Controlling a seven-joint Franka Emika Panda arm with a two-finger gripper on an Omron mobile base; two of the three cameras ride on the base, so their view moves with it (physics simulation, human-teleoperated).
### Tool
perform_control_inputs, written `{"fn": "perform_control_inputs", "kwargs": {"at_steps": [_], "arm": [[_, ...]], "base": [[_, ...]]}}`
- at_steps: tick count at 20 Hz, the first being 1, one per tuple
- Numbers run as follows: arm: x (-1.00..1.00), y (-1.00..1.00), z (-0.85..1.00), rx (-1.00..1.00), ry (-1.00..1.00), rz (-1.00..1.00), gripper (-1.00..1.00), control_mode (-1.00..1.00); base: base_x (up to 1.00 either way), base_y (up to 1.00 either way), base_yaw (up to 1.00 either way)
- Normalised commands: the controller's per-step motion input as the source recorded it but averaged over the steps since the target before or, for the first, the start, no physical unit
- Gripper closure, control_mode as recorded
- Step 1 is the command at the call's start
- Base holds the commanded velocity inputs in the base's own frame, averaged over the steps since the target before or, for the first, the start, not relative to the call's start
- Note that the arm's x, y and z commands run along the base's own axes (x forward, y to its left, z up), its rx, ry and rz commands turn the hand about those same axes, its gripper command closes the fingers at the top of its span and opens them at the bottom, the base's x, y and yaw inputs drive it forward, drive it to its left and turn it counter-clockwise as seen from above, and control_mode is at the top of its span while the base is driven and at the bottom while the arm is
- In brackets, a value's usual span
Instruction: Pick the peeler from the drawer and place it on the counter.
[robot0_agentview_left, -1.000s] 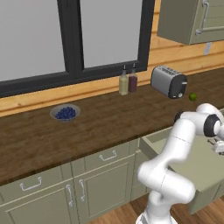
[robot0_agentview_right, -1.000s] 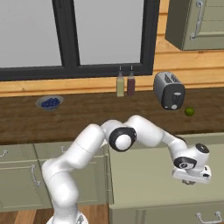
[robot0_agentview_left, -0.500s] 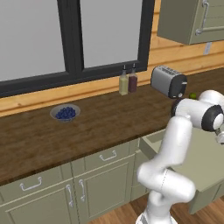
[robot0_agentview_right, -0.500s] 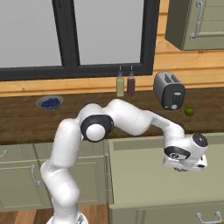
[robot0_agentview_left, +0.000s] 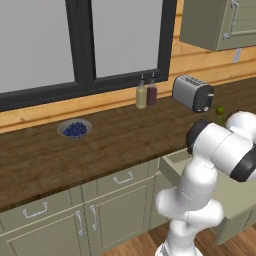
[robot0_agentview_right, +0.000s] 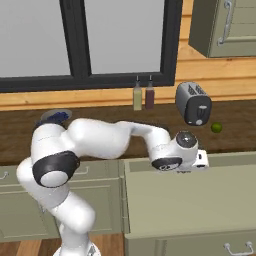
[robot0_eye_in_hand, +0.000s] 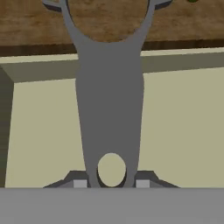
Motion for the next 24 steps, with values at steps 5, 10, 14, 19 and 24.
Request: {"fn": "perform_control_inputs", "kwargs": {"at_steps": [5,10,14,19,24], "arm": [[0.81,1.00,0.70,-0.26,0.09,-0.03,1.00,-1.00],[0.85,0.69,0.11,-0.10,0.38,-0.06,1.00,-1.00],[0.44,0.20,-0.18,0.08,0.25,-0.03,1.00,-1.00],[0.91,0.07,-0.13,0.21,-0.02,-0.05,1.00,-1.00],[1.00,0.42,-0.13,0.18,-0.10,-0.02,-1.00,-1.00]], "base": [[0.00,0.00,0.00],[0.00,0.00,0.00],[0.00,0.00,0.00],[0.00,0.00,0.00],[0.00,0.00,0.00]]}}
